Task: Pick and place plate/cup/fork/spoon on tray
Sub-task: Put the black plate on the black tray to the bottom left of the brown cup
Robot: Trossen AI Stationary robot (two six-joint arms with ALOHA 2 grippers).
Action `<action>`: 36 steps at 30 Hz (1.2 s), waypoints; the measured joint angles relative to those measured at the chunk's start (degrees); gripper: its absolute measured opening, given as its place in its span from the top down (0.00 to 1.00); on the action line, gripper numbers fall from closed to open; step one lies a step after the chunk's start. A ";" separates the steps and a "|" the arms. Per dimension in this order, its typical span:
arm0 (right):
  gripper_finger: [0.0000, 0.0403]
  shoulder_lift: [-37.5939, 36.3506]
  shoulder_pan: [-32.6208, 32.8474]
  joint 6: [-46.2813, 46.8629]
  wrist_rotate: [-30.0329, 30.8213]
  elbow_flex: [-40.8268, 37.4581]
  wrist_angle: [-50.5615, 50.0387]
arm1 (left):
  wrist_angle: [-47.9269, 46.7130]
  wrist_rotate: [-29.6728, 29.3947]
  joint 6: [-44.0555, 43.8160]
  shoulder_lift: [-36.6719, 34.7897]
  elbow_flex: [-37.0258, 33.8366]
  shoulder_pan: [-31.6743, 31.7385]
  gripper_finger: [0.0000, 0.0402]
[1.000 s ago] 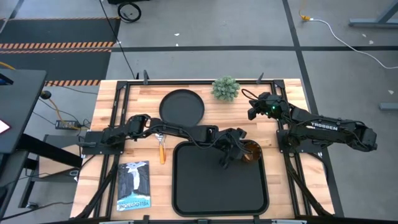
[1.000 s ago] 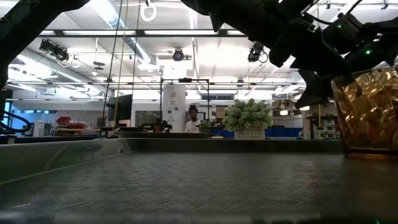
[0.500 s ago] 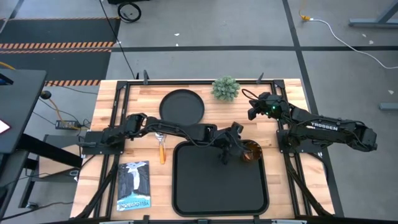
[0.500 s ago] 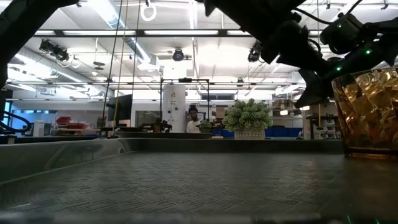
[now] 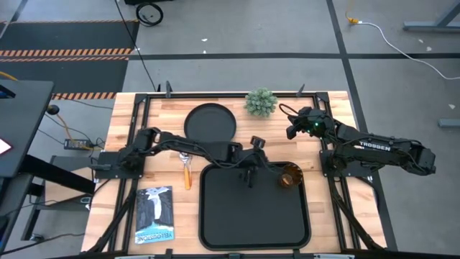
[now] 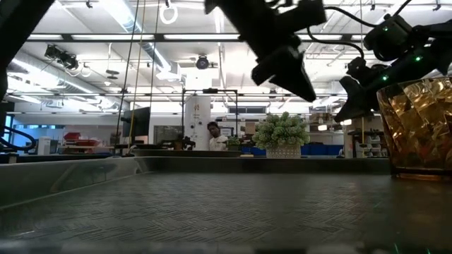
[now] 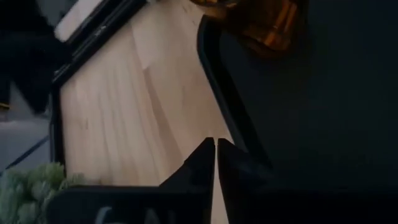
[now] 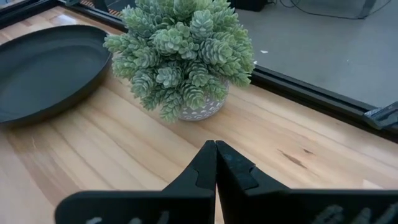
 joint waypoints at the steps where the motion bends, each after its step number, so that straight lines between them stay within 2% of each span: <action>1: 0.98 0.00 0.02 -0.09 -0.01 0.00 0.03 | 1.70 -0.10 -0.80 -1.56 -2.69 0.00 0.95; 8: 0.98 0.04 0.07 -0.33 -0.17 0.00 1.60 | 11.42 -0.48 -9.53 -12.18 -19.99 1.30 0.95; 17: 0.98 0.04 0.07 -2.20 -2.18 0.00 3.57 | 22.31 -0.46 -20.03 -23.84 -37.72 4.50 0.94; 21: 0.98 0.04 0.07 -3.27 -4.26 0.00 5.31 | 26.34 -1.34 -23.21 -28.95 -44.37 5.79 0.94; 31: 0.98 0.88 0.47 -2.87 -4.28 -0.01 7.56 | 33.98 -2.99 -26.61 -41.06 -58.38 10.77 0.94; 36: 0.98 1.86 0.55 -2.49 -4.26 0.00 8.72 | 38.87 -0.06 -27.44 -46.12 -64.28 15.16 0.94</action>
